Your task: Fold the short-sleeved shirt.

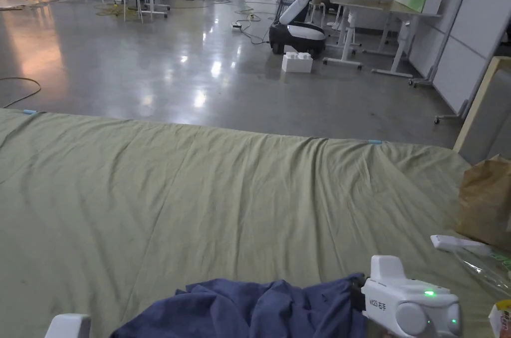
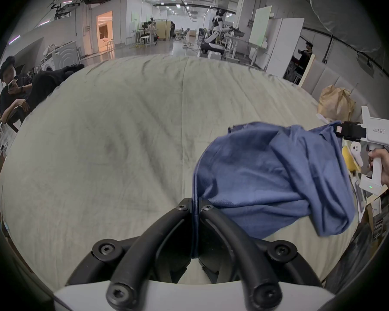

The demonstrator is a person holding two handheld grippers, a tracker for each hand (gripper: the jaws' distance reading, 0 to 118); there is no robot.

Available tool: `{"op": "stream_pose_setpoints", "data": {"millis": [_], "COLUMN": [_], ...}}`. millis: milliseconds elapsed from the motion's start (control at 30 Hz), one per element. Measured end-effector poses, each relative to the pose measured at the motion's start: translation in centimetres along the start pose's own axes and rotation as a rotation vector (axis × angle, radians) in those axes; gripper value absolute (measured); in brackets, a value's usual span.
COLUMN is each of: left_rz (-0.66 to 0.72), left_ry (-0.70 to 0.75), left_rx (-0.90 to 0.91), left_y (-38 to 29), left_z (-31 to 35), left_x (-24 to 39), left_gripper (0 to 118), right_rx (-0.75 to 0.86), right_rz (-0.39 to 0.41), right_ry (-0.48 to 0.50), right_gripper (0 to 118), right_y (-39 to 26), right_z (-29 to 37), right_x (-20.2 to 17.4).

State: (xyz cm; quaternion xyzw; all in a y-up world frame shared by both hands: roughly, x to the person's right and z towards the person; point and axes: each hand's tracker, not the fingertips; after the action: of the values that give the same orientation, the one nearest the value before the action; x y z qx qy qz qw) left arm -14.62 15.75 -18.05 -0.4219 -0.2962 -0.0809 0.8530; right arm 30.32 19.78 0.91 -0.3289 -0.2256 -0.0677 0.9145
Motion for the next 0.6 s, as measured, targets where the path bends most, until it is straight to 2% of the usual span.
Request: {"op": "stream_pose_setpoints", "data": {"millis": [267,600], "left_rz": [-0.002,-0.016], "left_ry": [-0.028,-0.014], "left_rx": [0.126,0.305], "left_y": [4.5,13.1], "left_z": [4.3,11.4], "left_x": [0.4,-0.7], "left_gripper": [4,4], "right_rx": [0.166,0.327], "right_rz": [0.023,-0.047], "right_ry": [-0.080,-0.139], "right_gripper": [2,2], "right_y": [3.1,7.4], "right_z": [7.5,14.1], "right_x": [1.5,4.0]}}
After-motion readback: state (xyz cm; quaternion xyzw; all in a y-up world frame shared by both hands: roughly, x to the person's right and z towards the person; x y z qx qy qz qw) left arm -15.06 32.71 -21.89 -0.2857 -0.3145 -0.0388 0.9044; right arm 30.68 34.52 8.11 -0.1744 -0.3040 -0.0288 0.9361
